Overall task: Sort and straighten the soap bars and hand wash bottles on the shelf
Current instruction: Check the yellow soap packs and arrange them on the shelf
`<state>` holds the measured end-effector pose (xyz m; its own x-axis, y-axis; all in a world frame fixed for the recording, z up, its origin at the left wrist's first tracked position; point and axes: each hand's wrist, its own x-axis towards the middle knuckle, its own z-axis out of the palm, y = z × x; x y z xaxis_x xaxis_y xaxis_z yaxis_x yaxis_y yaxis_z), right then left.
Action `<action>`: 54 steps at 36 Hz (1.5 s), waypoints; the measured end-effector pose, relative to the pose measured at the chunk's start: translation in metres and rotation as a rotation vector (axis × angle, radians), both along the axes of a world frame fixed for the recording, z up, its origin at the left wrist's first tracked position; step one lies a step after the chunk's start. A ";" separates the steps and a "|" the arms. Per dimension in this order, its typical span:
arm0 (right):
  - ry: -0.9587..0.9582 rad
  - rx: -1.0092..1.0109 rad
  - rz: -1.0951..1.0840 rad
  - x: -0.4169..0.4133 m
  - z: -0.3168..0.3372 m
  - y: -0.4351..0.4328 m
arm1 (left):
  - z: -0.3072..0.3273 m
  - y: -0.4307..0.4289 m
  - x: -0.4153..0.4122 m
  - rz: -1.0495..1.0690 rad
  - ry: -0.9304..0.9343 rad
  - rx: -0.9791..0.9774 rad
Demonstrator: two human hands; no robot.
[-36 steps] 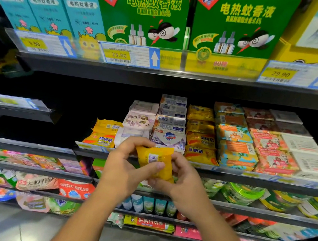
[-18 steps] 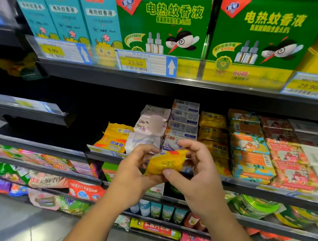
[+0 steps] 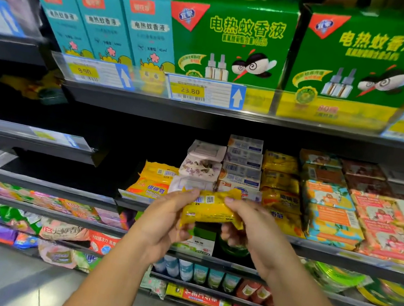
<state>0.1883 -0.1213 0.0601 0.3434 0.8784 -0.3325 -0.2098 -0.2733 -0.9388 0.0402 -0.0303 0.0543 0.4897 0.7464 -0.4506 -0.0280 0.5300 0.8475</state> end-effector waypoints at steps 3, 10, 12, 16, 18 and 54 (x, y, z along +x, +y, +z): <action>0.032 -0.051 0.044 0.002 0.001 0.004 | -0.002 0.009 -0.004 -0.037 0.033 -0.008; -0.182 -0.077 0.084 0.002 0.003 0.016 | 0.001 0.027 -0.017 -0.042 0.059 0.313; -0.105 -0.103 0.082 0.001 0.008 0.021 | 0.002 0.032 -0.020 -0.025 0.030 0.399; 0.240 -0.001 -0.012 -0.014 0.017 0.034 | -0.003 0.045 -0.029 -0.043 -0.046 0.639; 0.358 0.085 -0.149 -0.023 0.019 0.042 | -0.008 0.050 -0.031 -0.060 -0.072 0.770; -1.305 -0.323 0.346 -0.023 -0.045 0.116 | -0.043 0.191 -0.036 -0.311 0.966 1.255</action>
